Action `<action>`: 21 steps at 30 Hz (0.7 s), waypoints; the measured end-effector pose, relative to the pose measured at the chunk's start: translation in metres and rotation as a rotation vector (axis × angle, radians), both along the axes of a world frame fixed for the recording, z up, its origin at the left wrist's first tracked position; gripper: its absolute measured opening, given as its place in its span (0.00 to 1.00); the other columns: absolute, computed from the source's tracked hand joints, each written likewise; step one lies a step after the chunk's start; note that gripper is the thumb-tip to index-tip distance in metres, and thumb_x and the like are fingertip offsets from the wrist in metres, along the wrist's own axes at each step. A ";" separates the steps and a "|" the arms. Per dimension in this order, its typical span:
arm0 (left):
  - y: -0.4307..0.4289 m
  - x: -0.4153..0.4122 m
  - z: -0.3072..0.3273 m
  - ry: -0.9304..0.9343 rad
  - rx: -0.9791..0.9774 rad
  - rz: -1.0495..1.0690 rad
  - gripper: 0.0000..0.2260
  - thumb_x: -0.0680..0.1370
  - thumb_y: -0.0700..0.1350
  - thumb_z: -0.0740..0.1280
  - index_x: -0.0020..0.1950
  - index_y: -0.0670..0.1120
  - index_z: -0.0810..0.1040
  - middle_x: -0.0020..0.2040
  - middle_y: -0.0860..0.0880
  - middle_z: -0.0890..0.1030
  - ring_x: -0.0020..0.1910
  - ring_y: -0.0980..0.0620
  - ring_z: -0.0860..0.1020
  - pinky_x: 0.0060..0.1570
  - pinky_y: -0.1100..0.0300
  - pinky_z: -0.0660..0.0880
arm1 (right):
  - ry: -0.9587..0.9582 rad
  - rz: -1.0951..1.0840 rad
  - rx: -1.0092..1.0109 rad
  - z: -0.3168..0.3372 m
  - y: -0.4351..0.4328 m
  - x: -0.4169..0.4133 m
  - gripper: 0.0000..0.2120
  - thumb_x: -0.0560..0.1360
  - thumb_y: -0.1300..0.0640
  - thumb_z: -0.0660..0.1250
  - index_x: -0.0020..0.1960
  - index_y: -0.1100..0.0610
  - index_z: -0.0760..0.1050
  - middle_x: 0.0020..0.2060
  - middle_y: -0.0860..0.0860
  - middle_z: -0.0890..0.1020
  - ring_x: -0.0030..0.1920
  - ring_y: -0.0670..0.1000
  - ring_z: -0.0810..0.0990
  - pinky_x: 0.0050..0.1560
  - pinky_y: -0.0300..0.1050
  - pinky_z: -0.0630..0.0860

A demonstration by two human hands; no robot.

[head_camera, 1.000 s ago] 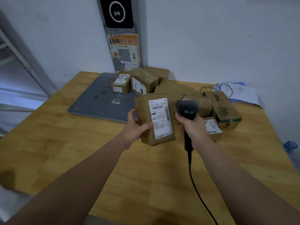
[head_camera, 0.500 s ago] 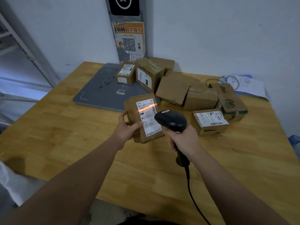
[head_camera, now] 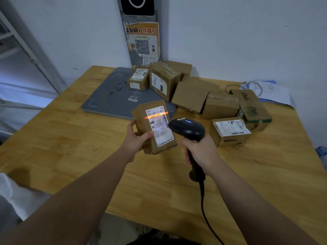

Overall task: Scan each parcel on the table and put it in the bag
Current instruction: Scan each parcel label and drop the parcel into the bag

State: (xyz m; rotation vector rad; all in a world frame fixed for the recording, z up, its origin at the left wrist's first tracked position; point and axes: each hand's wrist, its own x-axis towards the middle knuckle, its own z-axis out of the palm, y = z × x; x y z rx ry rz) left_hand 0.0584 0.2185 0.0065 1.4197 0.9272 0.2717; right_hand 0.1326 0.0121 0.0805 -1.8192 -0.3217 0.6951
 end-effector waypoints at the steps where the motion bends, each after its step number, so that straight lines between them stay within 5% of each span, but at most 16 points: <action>1: 0.000 0.000 0.000 -0.001 0.002 -0.001 0.39 0.72 0.47 0.75 0.74 0.59 0.54 0.64 0.45 0.74 0.61 0.45 0.74 0.53 0.48 0.73 | 0.003 -0.002 0.003 0.000 0.000 0.000 0.12 0.73 0.61 0.69 0.31 0.60 0.76 0.24 0.57 0.76 0.25 0.54 0.76 0.29 0.44 0.76; 10: -0.002 -0.017 0.005 -0.013 0.019 0.021 0.40 0.71 0.49 0.76 0.74 0.60 0.54 0.65 0.45 0.73 0.61 0.45 0.74 0.52 0.50 0.75 | 0.055 0.037 0.081 -0.003 0.002 -0.008 0.11 0.73 0.61 0.70 0.32 0.59 0.76 0.24 0.56 0.76 0.25 0.52 0.76 0.28 0.42 0.75; 15: -0.001 -0.052 0.013 -0.061 0.035 0.094 0.39 0.72 0.48 0.75 0.74 0.58 0.55 0.62 0.46 0.73 0.55 0.52 0.77 0.38 0.61 0.76 | 0.079 0.117 0.149 -0.009 0.017 -0.030 0.12 0.73 0.62 0.70 0.31 0.60 0.77 0.23 0.57 0.75 0.24 0.53 0.74 0.29 0.45 0.74; 21: 0.019 -0.126 0.017 -0.083 0.053 0.160 0.39 0.72 0.49 0.75 0.74 0.58 0.55 0.62 0.46 0.73 0.56 0.50 0.77 0.41 0.61 0.77 | 0.091 0.200 0.182 -0.019 0.048 -0.083 0.08 0.73 0.62 0.71 0.35 0.60 0.78 0.24 0.55 0.75 0.25 0.53 0.75 0.30 0.45 0.74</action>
